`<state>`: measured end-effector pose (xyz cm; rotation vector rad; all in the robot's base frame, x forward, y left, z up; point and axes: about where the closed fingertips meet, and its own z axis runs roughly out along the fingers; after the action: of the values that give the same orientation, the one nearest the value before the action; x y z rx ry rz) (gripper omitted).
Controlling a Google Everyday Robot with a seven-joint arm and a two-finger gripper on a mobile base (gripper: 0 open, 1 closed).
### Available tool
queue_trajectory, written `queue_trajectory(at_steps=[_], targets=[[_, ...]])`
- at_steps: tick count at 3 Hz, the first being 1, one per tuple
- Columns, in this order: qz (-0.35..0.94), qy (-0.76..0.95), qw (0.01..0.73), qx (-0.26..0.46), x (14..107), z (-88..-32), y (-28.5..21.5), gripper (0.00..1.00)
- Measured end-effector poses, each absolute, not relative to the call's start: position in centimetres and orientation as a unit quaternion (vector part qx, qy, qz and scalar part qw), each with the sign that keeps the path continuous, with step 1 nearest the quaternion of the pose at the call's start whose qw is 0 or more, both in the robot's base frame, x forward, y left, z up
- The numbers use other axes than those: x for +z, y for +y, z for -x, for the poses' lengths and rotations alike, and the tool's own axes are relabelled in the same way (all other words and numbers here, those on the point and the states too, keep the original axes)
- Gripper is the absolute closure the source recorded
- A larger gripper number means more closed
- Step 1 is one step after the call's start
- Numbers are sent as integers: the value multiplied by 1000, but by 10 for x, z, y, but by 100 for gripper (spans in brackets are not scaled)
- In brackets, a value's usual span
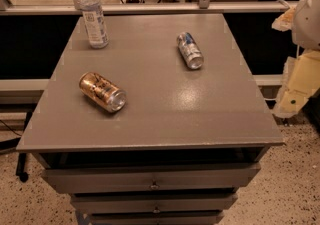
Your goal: Knock blue plastic bottle over
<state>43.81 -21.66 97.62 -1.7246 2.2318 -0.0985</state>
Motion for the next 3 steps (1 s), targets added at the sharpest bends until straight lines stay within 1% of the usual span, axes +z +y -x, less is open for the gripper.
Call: queue_trajectory(at_steps=[1, 2, 3], targets=[[603, 781, 159, -35, 976, -438, -217, 0], [609, 770, 190, -12, 969, -461, -199, 0], [622, 745, 238, 28, 950, -504, -157, 0]])
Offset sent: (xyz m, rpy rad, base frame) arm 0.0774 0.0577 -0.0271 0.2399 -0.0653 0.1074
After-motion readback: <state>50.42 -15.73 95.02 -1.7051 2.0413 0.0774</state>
